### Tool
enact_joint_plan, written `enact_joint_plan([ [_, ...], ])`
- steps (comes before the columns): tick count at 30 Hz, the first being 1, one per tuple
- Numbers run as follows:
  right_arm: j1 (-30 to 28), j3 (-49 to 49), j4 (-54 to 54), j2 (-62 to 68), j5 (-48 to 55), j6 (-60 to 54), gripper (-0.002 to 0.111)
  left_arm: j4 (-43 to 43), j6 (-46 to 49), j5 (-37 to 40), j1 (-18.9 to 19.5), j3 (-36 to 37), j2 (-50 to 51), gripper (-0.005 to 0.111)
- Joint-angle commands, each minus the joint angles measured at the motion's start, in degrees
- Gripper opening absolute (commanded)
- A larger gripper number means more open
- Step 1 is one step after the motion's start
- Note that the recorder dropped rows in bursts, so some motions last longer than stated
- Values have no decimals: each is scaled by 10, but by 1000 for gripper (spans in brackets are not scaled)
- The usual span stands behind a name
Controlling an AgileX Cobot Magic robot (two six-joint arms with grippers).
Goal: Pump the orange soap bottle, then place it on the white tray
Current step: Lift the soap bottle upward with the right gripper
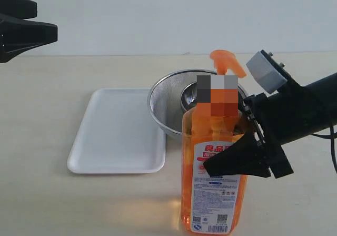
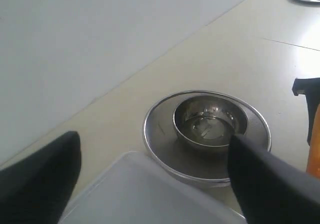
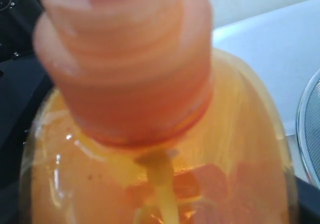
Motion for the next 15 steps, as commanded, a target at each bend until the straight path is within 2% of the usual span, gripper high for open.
enact_joint_plan([
  [1,0,-2,-3,-1,16,6,0,0,1,2,2,2,-4,74],
  [15,0,-2,9,-1,16,6,0,0,1,2,2,2,-4,74],
])
